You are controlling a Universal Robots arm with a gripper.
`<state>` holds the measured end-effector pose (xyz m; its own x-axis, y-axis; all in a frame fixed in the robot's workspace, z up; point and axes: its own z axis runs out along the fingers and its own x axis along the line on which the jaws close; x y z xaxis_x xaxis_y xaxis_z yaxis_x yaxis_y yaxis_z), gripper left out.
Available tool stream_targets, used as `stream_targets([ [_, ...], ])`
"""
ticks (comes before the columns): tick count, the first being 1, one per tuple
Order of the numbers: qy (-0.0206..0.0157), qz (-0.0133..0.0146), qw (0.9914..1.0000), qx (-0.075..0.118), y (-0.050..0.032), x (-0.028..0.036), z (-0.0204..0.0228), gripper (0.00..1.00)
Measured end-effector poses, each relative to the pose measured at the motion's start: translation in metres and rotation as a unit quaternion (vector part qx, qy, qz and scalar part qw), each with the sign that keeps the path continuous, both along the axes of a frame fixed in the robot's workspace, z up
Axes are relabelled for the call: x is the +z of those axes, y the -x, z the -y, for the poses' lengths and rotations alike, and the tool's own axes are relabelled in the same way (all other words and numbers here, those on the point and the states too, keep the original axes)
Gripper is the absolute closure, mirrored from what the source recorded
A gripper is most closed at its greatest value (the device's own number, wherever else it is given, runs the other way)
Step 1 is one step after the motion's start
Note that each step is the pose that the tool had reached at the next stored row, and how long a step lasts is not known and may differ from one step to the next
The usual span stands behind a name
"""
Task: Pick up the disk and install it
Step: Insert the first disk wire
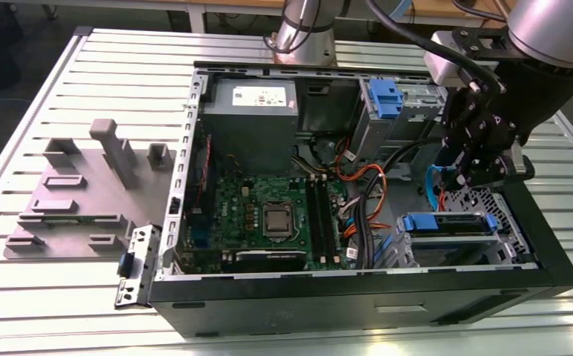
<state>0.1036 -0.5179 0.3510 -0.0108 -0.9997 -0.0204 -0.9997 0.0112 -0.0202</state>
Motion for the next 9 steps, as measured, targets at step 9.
stream_targets([
  [9, 0.0, 0.0, 1.0, 0.0, 0.0, -0.0003, 0.0, 0.84],
])
